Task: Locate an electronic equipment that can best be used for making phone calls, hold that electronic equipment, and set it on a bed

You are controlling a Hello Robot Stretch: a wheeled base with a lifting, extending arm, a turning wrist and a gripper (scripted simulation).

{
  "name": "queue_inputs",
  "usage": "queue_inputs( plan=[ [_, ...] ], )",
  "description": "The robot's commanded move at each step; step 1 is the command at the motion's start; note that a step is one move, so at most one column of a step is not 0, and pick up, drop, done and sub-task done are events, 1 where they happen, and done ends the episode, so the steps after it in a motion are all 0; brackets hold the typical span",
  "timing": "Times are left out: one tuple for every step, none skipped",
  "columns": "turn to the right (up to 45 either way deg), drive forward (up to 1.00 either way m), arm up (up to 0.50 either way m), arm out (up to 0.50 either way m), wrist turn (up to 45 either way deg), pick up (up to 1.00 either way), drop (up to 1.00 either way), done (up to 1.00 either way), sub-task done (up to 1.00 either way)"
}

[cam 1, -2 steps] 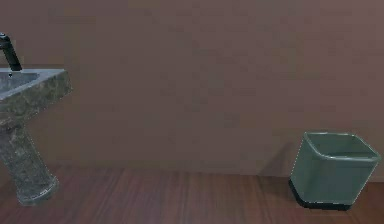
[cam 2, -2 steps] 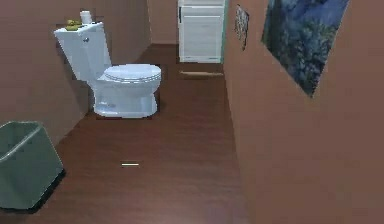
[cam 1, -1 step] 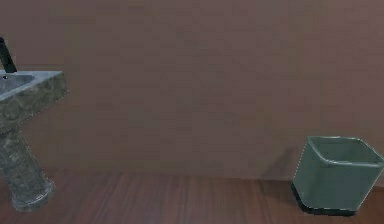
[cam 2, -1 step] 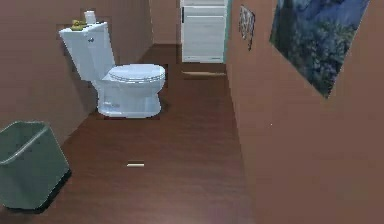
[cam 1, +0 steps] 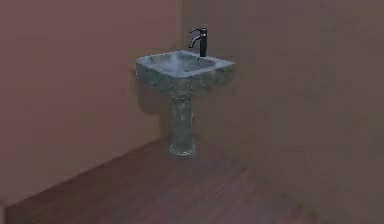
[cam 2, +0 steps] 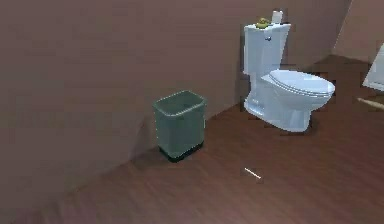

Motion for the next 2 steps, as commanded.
queue_inputs(
  plan=[
    [-36.0, 0.00, 0.00, 0.00, 0.0, 0.00, 0.00, 0.00, 0.00],
    [0.0, 0.10, 0.00, 0.00, 0.0, 0.00, 0.00, 0.00, 0.00]
  ],
)
